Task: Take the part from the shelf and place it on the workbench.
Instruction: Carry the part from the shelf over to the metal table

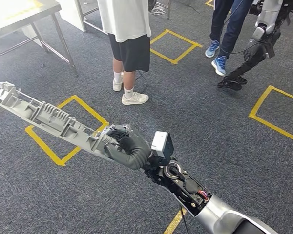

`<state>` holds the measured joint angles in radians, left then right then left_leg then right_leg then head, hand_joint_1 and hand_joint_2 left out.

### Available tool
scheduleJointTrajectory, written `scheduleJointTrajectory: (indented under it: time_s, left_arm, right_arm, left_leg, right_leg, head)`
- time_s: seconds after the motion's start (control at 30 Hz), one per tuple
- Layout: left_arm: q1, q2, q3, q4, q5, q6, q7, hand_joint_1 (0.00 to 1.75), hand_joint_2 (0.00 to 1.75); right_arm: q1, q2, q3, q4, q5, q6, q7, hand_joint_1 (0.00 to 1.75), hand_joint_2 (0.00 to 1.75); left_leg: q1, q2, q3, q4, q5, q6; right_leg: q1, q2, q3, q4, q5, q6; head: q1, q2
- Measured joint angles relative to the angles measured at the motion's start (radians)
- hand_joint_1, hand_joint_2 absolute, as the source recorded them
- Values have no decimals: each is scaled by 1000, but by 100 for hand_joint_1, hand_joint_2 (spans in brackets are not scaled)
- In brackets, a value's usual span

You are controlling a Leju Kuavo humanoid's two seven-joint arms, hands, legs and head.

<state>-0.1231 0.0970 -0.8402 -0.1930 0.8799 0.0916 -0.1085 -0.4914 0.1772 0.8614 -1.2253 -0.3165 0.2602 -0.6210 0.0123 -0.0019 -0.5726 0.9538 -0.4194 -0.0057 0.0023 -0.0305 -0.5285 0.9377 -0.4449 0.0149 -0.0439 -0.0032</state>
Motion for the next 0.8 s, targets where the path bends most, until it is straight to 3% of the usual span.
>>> scheduleJointTrajectory:
  time_s: [0.2, 0.33, 0.4, 0.47, 0.5, 0.53, 0.57, 0.6, 0.67, 0.73, 0.8]
  left_arm:
    - [0, 3, -2, 0, 2, 1, 0, 0, 175]
    - [0, 5, -3, 0, 2, 1, 0, 0, 175]
    - [0, 4, -4, 0, 3, 1, 0, 0, 175]
    - [0, 4, -4, 0, 3, 1, 1, 0, 175]
    - [0, 4, -4, 0, 4, 1, 1, 0, 175]
    - [1, 4, -4, 0, 5, 1, 1, 0, 175]
    - [1, 4, -4, 0, 6, 1, 1, 0, 175]
    - [1, 4, -4, 0, 6, 1, 1, 0, 175]
    - [0, 3, -4, 0, 6, 1, 1, 0, 175]
    - [-1, 3, -4, 0, 6, 1, 1, 0, 175]
    - [3, 3, -4, 0, 6, 1, 1, 0, 175]
  right_arm:
    - [0, 0, 0, 0, 7, -1, 1, 175, 175]
    - [1, 1, -1, -2, -4, 0, 3, 175, 175]
    - [1, 1, -2, -3, -8, 5, 4, 175, 175]
    - [2, 1, -2, -3, -11, 10, 6, 175, 175]
    - [2, 1, -2, -3, -12, 12, 8, 175, 175]
    - [3, 1, -2, -3, -12, 12, 9, 175, 175]
    - [3, 1, -2, -3, -12, 12, 11, 175, 175]
    - [2, 1, -2, -3, -12, 12, 12, 175, 175]
    - [2, 1, -3, -3, -12, 12, 13, 175, 175]
    - [2, 1, -3, -3, -12, 11, 14, 175, 175]
    - [2, 1, -3, -4, -10, 8, 15, 175, 175]
  left_leg:
    - [-4, 0, -2, 6, -4, 6]
    - [0, -7, 7, -8, 0, 19]
    - [6, -15, 18, -18, 3, 25]
    - [5, -27, 20, -18, 3, 27]
    - [5, -36, 20, -18, 2, 27]
    - [5, -47, 22, -17, 1, 26]
    - [6, -60, 23, -16, 0, 23]
    - [8, -74, 26, -14, -3, 20]
    - [11, -98, 24, -7, -8, 10]
    - [14, -120, 14, -4, -7, -3]
    - [19, -140, 8, -9, -3, -17]
  right_leg:
    - [-3, -1, 1, -1, 0, 8]
    - [-6, 0, -1, 14, -14, 19]
    - [-8, 15, -42, 106, -64, 24]
    - [-10, 24, -119, 259, -126, 25]
    - [-11, 26, -150, 312, -138, 26]
    - [-12, 27, -160, 324, -128, 26]
    - [-13, 29, -149, 291, -99, 25]
    - [-16, 41, -119, 221, -55, 24]
    - [-23, 90, -55, 78, 5, 23]
    - [-26, 121, -32, 25, 11, 20]
    - [-23, 103, -29, 21, 12, 10]
  head:
    - [0, 0]
    - [0, 0]
    - [2, 0]
    - [2, 0]
    - [2, 0]
    - [2, 0]
    - [2, 0]
    - [2, 0]
    - [2, 0]
    - [2, 0]
    - [2, 0]
